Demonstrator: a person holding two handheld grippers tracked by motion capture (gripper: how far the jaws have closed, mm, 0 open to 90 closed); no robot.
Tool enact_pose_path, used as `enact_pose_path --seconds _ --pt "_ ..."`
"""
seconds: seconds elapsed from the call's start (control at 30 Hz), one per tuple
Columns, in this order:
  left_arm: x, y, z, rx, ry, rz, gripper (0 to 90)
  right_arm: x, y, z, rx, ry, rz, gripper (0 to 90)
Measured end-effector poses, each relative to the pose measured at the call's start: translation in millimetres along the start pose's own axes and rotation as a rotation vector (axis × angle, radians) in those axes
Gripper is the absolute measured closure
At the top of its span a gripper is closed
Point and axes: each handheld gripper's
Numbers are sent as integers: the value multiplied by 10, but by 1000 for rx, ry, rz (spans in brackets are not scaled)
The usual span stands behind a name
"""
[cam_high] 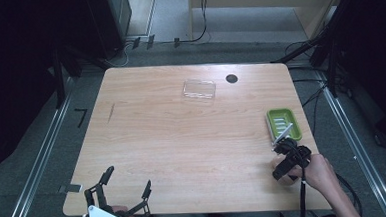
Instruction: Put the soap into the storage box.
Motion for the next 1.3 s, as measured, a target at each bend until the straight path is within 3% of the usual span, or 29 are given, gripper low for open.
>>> enact_pose_path --seconds 0.73,1.3 --pt "-2 0 4 1 2 0 99 -26 0 17 7 6 -4 328" --pt "-1 1 2 0 2 -1 99 -43 -26 25 -3 8 -47 334"
Point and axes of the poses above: each handheld gripper's, and its own axes: y roughly forward along the jaws, x roughly out of its underside, z roughly to its right, and after that the axes turned 6 degrees about y, right-handed
